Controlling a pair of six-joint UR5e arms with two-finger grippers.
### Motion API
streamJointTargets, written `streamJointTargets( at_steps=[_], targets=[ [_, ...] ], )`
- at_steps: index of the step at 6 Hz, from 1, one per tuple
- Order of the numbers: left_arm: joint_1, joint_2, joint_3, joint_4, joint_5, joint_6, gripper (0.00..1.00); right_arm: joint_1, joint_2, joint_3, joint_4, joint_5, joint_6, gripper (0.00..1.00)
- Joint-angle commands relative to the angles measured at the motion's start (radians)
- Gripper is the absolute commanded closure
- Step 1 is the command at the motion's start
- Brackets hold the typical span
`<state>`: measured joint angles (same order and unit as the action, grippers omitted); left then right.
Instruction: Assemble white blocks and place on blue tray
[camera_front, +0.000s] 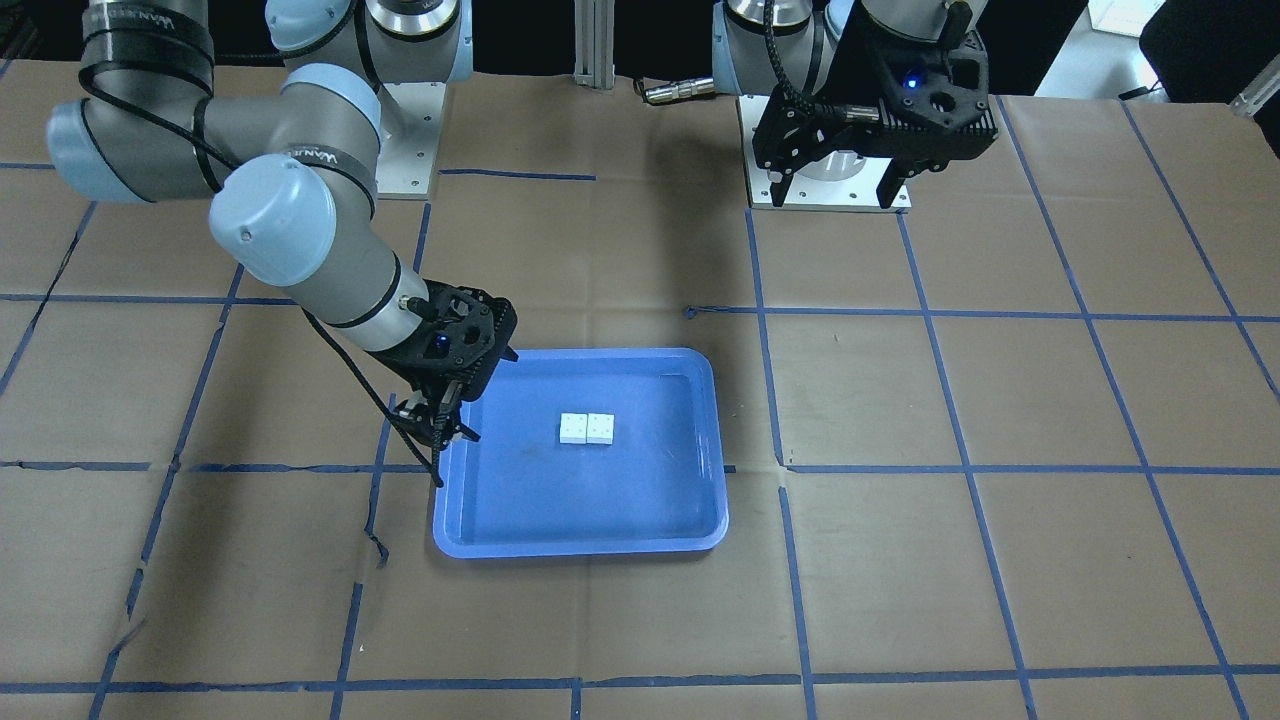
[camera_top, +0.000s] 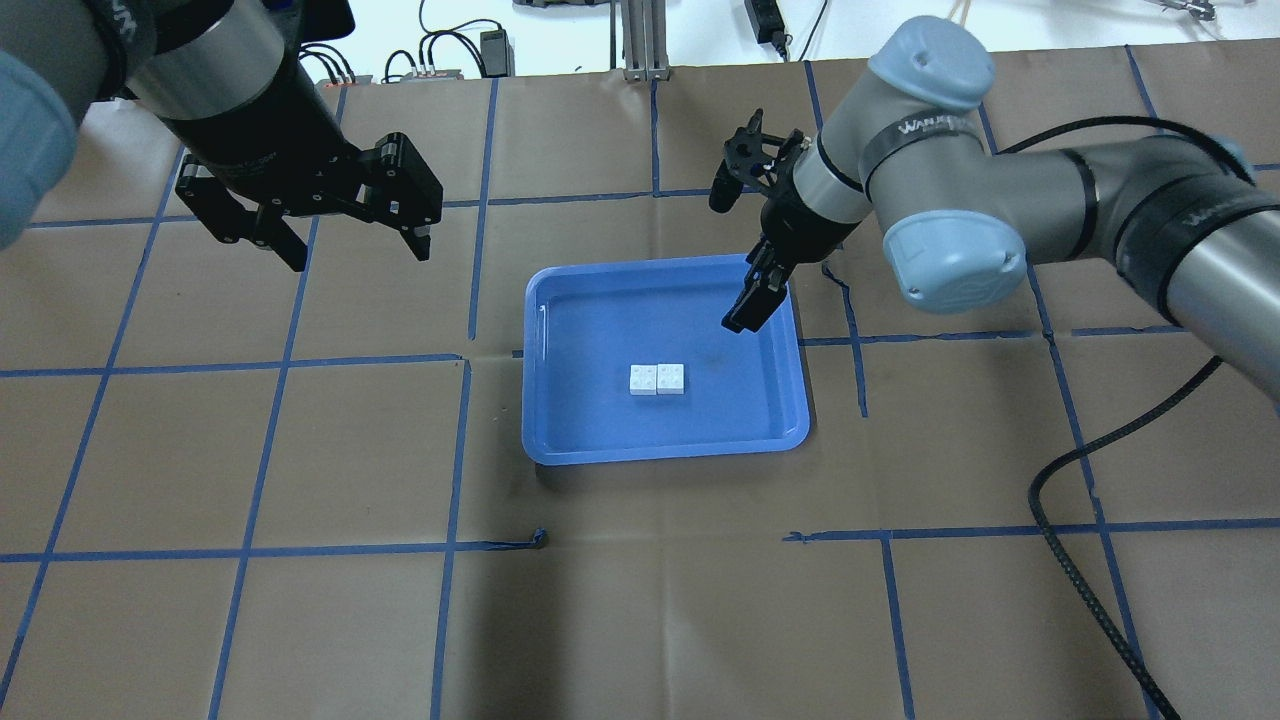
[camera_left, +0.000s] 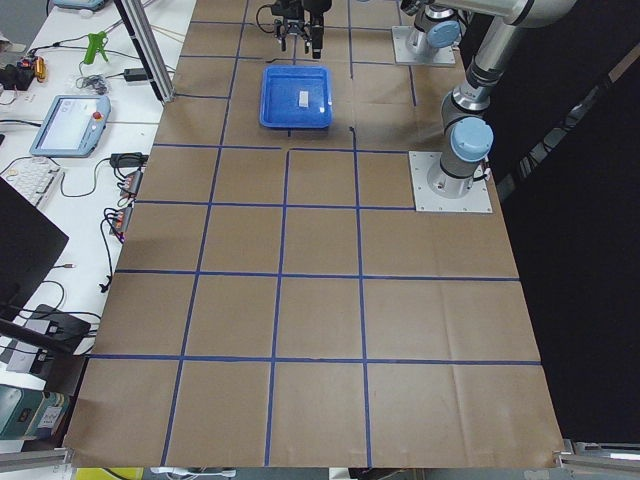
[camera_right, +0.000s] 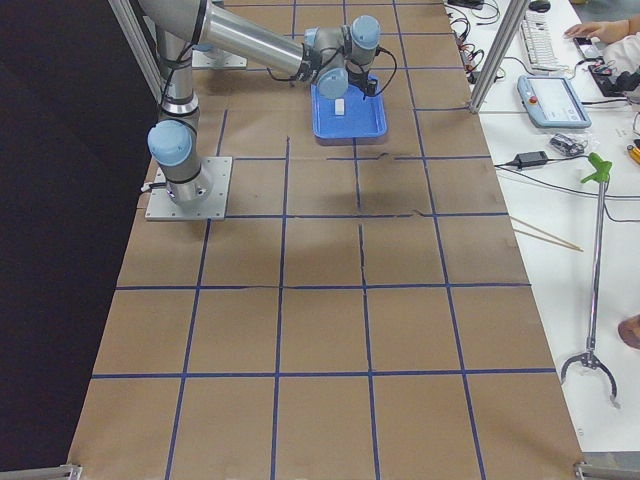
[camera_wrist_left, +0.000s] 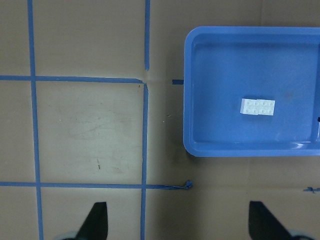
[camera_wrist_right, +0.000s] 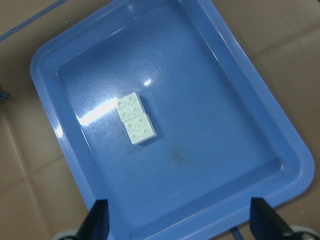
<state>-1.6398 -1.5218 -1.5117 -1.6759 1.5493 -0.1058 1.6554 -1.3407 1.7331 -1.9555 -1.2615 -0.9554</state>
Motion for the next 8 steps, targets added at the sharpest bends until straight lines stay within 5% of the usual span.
streamJointTargets(
  at_steps=[1, 2, 4, 8],
  targets=[
    [0.0, 0.0, 0.001, 0.001, 0.0, 0.0, 0.01, -0.018, -0.058, -0.105, 0.226, -0.12, 0.38, 0.0],
    [0.0, 0.0, -0.001, 0.001, 0.0, 0.0, 0.01, -0.041, -0.09, -0.156, 0.295, -0.215, 0.567, 0.0],
    [0.0, 0.0, 0.001, 0.001, 0.0, 0.0, 0.01, -0.124, -0.136, -0.246, 0.49, -0.265, 0.801, 0.0],
    [0.0, 0.0, 0.001, -0.001, 0.0, 0.0, 0.01, -0.067, -0.196, -0.261, 0.543, -0.277, 1.058, 0.0]
  ],
)
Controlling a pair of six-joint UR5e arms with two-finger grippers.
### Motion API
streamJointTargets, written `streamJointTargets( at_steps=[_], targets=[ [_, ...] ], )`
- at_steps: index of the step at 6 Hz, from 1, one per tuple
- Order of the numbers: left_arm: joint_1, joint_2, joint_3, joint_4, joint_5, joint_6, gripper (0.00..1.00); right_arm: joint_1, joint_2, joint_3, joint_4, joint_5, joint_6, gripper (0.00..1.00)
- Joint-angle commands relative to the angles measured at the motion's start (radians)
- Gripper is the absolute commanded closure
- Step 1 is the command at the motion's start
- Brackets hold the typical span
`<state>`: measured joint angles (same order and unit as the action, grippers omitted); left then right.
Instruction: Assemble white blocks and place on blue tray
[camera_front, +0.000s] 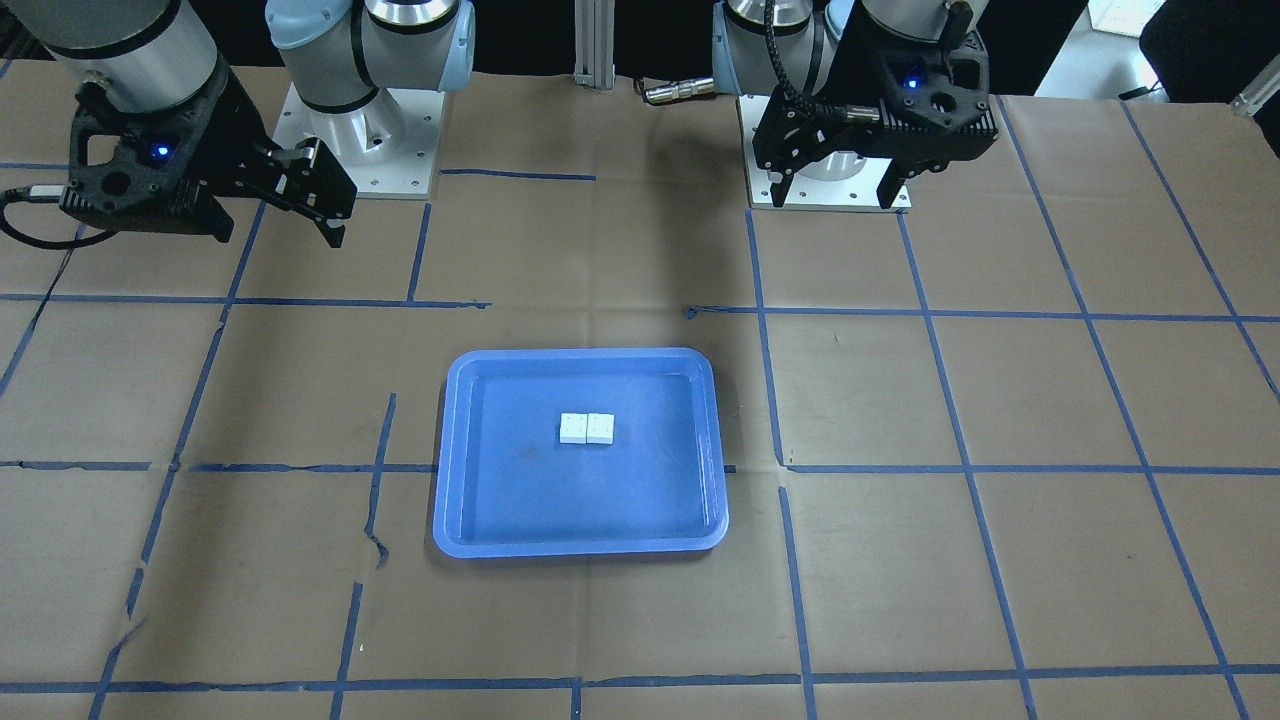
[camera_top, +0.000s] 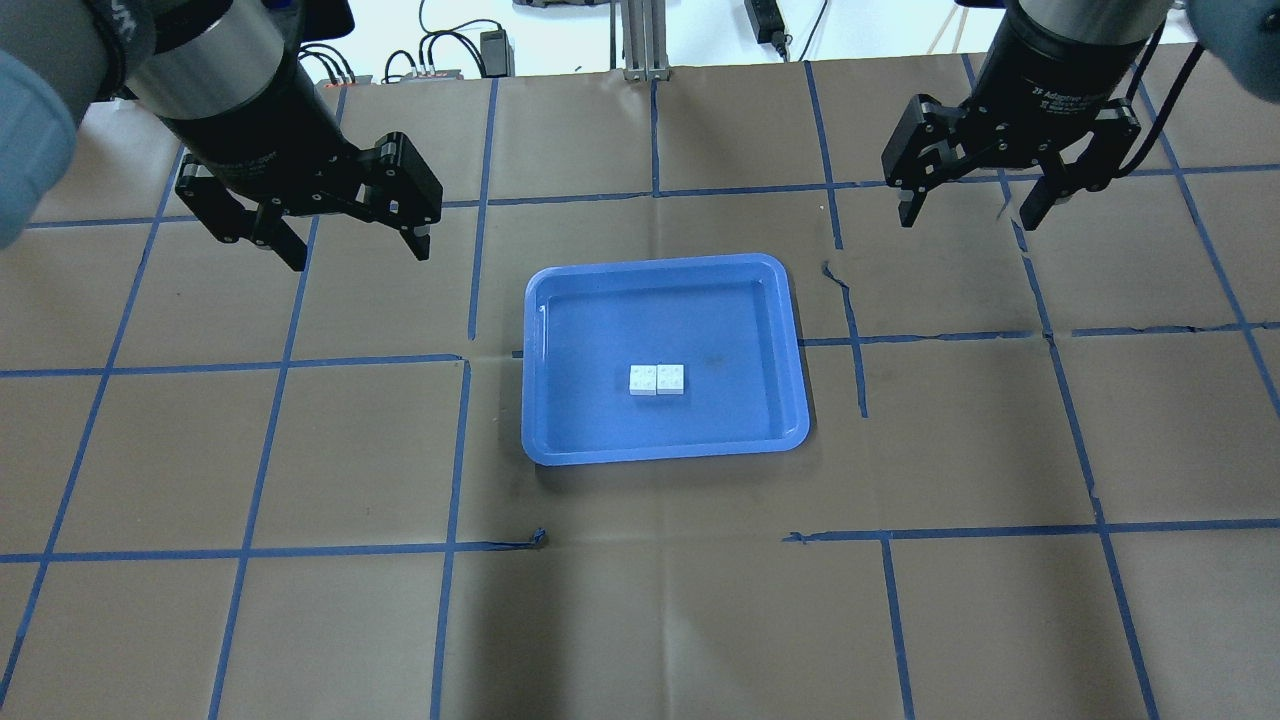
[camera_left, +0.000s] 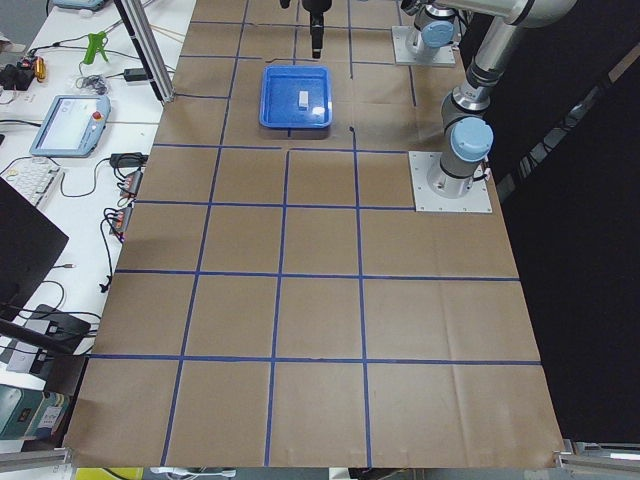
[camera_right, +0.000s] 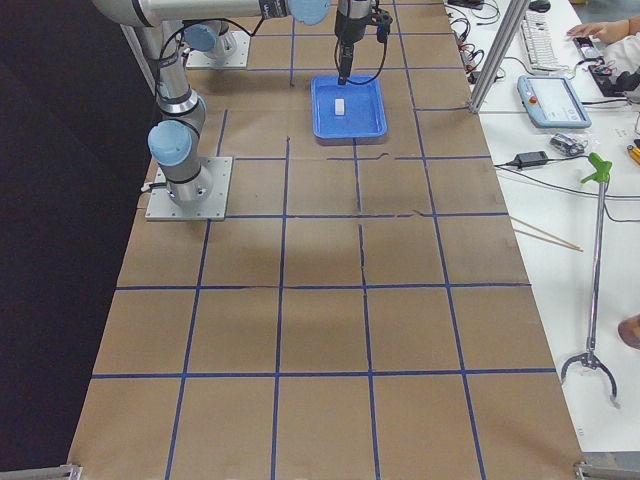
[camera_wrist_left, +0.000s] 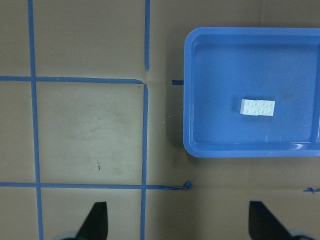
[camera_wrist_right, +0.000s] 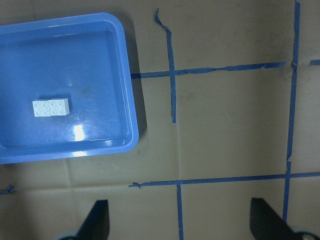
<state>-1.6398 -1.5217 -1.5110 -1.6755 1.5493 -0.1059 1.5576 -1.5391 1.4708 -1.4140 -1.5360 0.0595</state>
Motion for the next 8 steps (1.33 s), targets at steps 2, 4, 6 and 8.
streamJointTargets(
  at_steps=[2, 4, 6, 8],
  targets=[
    [0.0, 0.0, 0.0, 0.0, 0.0, 0.0, 0.01, 0.03, 0.008, 0.009, -0.003, -0.015, 0.028, 0.0],
    [0.0, 0.0, 0.002, 0.0, 0.0, 0.0, 0.01, 0.021, 0.008, 0.029, -0.014, -0.016, 0.028, 0.0],
    [0.0, 0.0, 0.0, 0.0, 0.0, 0.0, 0.01, 0.018, 0.007, 0.029, -0.017, -0.036, 0.031, 0.0],
    [0.0, 0.0, 0.0, 0.0, 0.0, 0.0, 0.01, 0.018, 0.007, 0.029, -0.017, -0.047, 0.04, 0.0]
  ],
)
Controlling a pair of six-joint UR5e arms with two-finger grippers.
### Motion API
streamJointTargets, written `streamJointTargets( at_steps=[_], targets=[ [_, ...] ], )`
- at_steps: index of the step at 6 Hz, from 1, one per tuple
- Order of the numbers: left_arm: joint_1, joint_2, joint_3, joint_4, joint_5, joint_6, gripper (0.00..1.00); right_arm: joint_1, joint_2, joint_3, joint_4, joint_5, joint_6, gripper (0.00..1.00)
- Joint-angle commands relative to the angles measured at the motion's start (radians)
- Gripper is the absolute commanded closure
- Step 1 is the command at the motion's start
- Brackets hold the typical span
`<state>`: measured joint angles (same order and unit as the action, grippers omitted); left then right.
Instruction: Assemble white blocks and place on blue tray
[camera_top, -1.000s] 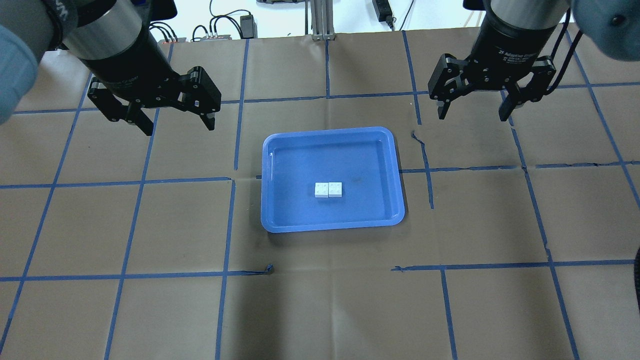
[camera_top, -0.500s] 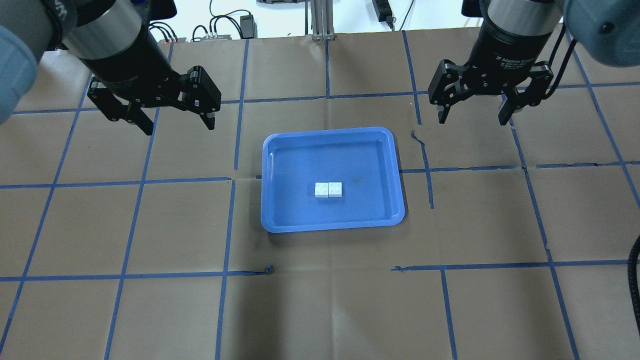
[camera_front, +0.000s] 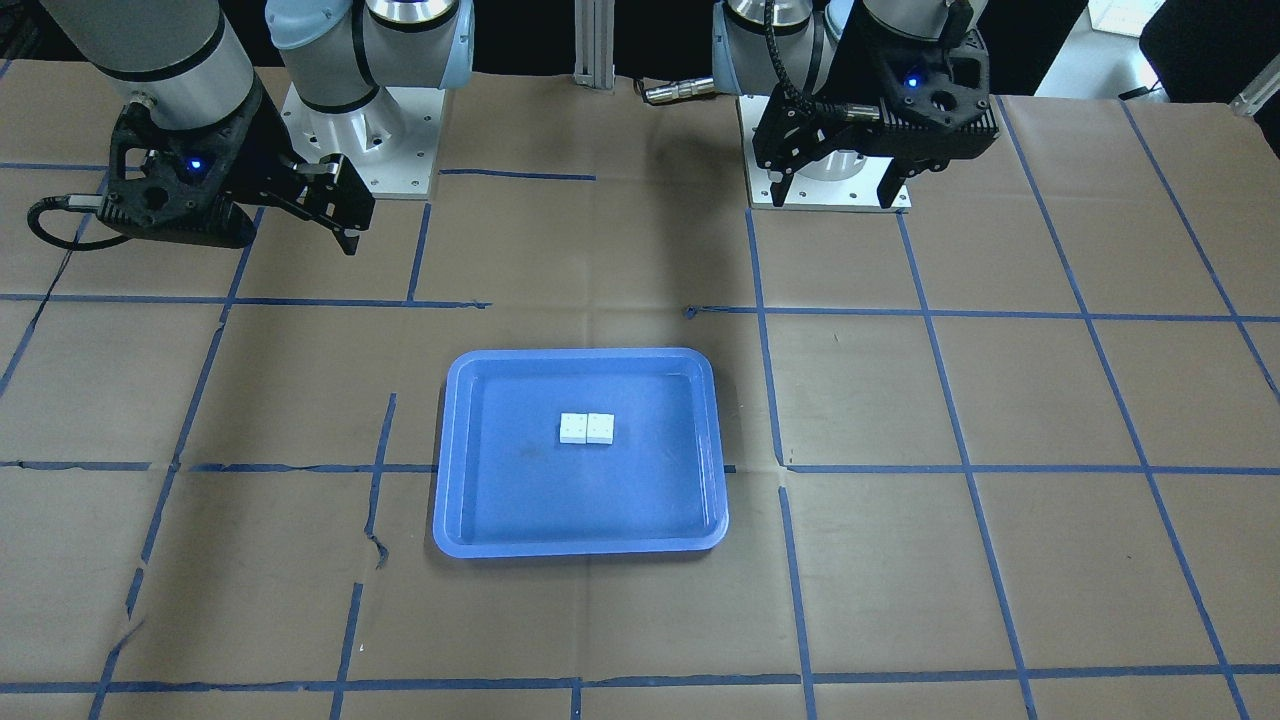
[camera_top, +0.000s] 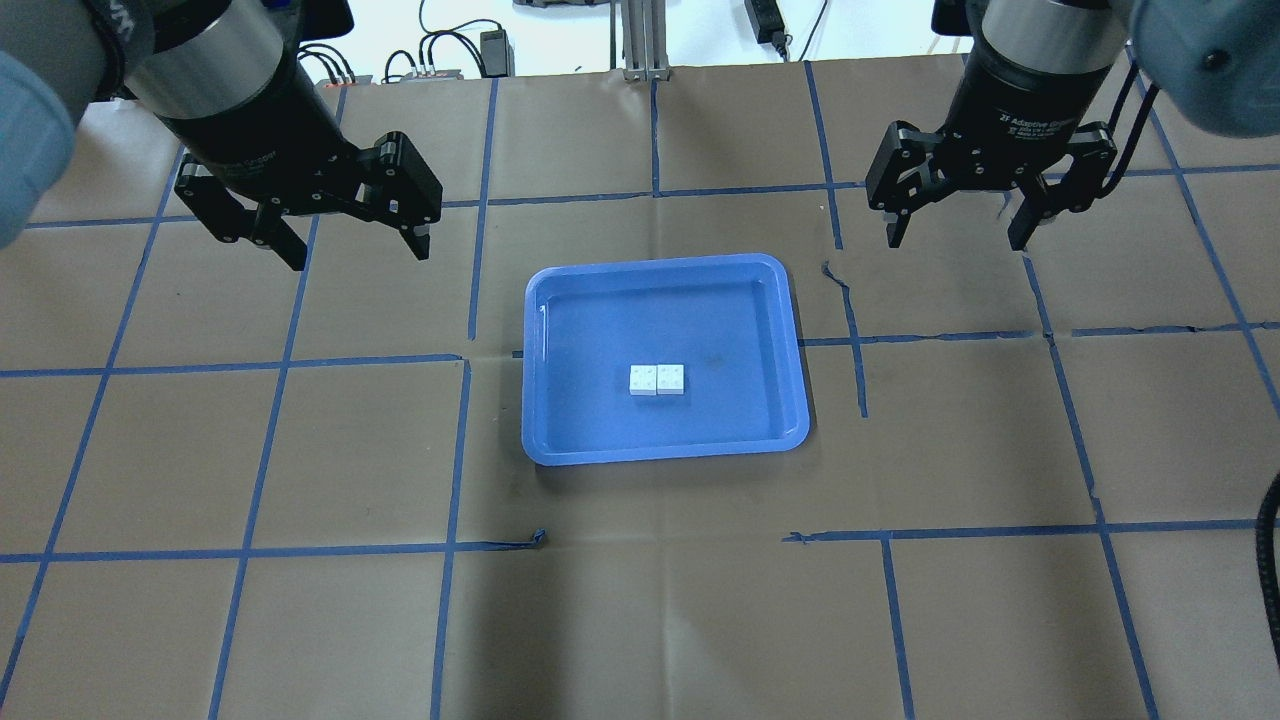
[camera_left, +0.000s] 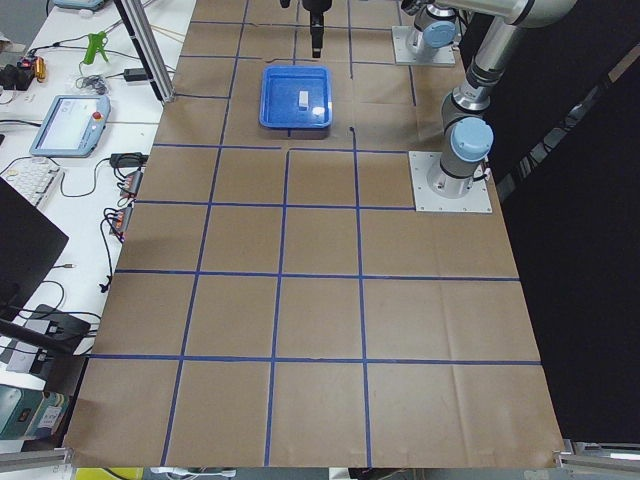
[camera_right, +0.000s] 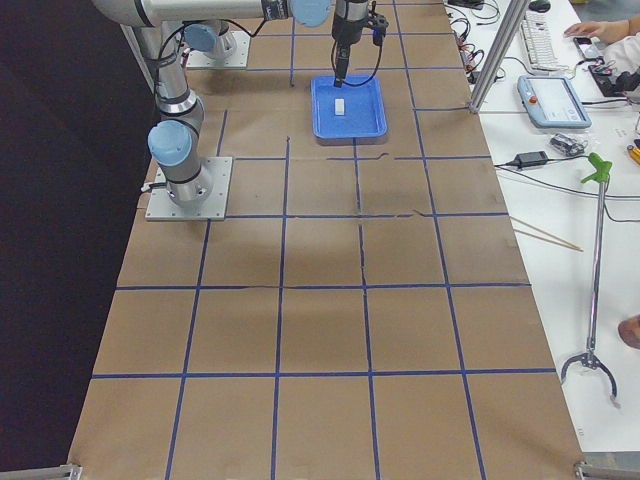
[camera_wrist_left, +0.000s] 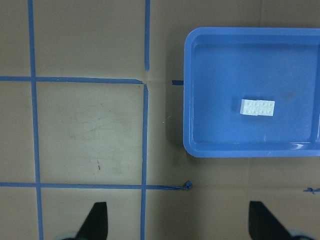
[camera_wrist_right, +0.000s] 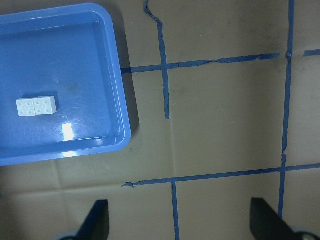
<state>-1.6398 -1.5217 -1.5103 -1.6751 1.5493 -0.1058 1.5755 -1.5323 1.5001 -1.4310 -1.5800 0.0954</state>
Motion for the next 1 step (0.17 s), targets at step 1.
streamJointTargets(
  at_steps=[1],
  targets=[
    [0.0, 0.0, 0.001, 0.0, 0.0, 0.0, 0.01, 0.0, 0.0, 0.0, 0.0, -0.003, 0.004, 0.0]
  ],
)
